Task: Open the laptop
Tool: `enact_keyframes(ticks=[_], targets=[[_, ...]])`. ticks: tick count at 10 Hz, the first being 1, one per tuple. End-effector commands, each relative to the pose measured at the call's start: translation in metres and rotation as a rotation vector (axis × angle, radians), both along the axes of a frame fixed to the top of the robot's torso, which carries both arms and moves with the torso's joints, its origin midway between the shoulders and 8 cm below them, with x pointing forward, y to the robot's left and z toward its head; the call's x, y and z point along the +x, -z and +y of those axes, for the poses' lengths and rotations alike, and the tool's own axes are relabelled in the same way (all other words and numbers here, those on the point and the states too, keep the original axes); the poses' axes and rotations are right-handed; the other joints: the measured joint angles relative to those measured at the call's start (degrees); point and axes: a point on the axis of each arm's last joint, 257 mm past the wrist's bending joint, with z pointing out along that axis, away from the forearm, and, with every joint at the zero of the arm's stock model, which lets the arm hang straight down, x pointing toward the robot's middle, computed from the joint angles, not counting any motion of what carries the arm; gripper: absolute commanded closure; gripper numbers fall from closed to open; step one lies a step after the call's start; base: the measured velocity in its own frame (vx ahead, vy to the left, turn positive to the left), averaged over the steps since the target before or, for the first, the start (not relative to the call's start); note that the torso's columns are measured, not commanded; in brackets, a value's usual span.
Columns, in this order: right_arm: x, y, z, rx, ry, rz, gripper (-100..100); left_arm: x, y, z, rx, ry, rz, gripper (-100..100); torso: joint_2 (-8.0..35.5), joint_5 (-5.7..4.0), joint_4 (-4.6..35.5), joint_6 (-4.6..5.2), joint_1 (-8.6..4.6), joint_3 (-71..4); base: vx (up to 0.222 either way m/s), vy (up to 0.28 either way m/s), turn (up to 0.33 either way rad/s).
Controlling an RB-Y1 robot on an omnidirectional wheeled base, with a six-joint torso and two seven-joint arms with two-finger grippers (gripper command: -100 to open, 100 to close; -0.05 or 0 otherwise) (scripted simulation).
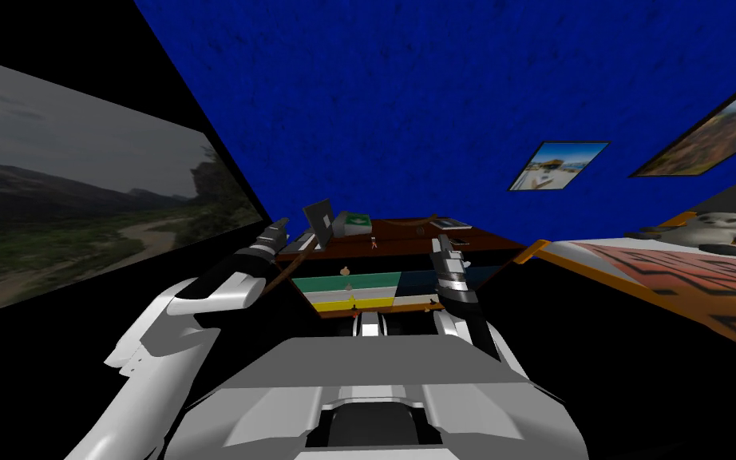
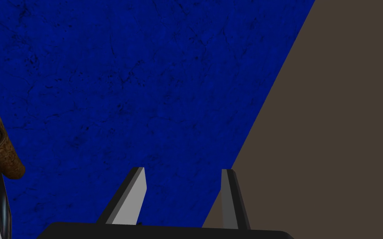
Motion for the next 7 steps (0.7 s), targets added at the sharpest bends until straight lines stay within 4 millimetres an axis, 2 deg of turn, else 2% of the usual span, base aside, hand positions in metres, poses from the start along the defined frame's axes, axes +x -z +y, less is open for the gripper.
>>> enact_keyframes(ticks=[1, 2, 4, 5, 7], targets=[[0.000, 0.000, 0.000, 0.000, 0.000, 0.000, 0, 0.002, -0.004, 0.010, 0.008, -0.024, 0.030, -100, 0.0, 0.00, 0.0, 0.01, 0.00, 0.0, 0.036, -0.110, 0.028], [0.000, 0.000, 0.000, 0.000, 0.000, 0.000, 0, 0.002, -0.003, 0.010, 0.006, -0.028, 0.037, -100, 0.1, -0.02, 0.0, 0.00, -0.06, 0.1, 0.021, -0.092, 0.023], [0.000, 0.000, 0.000, 0.000, 0.000, 0.000, 0, 0.002, -0.014, 0.021, 0.021, -0.052, 0.056, -100, 0.1, -0.01, 0.0, 0.00, -0.05, 0.0, 0.061, -0.121, 0.047], [0.000, 0.000, 0.000, 0.000, 0.000, 0.000, 0, 0.002, -0.010, 0.023, 0.017, -0.060, 0.072, -100, 0.0, -0.04, 0.0, 0.01, -0.14, 0.0, 0.045, -0.109, 0.015], [0.000, 0.000, 0.000, 0.000, 0.000, 0.000, 0, 0.002, -0.014, 0.029, 0.022, -0.075, 0.087, -100, 0.1, 0.00, 0.0, 0.00, 0.01, 0.1, 0.015, -0.097, 0.019]])
